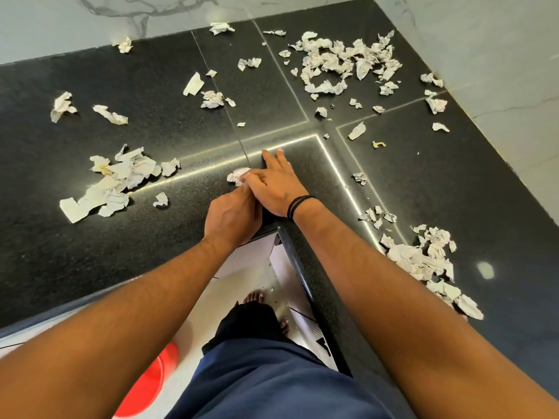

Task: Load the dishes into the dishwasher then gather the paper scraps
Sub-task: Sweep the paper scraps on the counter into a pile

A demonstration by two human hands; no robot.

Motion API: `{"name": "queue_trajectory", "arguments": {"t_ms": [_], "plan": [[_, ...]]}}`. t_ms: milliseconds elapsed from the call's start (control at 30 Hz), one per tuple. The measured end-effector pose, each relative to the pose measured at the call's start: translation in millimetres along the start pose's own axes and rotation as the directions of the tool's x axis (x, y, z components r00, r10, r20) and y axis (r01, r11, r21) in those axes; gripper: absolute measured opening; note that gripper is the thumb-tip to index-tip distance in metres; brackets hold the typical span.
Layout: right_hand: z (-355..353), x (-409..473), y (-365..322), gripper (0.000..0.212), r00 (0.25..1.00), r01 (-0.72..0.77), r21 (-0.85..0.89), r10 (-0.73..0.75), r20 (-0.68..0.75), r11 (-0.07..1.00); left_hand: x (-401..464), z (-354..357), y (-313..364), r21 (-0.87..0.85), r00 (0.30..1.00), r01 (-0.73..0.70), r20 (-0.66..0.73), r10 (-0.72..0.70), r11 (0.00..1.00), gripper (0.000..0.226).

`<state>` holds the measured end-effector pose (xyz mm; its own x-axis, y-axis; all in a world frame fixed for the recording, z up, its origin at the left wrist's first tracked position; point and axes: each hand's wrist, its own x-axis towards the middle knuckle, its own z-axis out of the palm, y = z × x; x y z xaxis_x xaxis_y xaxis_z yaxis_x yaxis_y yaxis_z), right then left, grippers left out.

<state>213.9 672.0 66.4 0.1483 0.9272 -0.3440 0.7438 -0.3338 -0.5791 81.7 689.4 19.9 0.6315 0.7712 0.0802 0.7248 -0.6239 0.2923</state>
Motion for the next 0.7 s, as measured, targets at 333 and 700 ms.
{"name": "queue_trajectory", "arguments": {"t_ms": [333,700], "plan": [[7,-41,76,0.048,0.862,-0.293,-0.057,0.237,-0.449,0.954,-3,3,-1,-0.025,0.998,-0.012,-0.06,0.011,1.0,0.01],[22,-28,53,0.064,0.928,-0.1,-0.318,-0.027,-0.372,0.943,-3,1,1,-0.019,0.998,-0.016,-0.068,0.015,1.0,0.011]]}}
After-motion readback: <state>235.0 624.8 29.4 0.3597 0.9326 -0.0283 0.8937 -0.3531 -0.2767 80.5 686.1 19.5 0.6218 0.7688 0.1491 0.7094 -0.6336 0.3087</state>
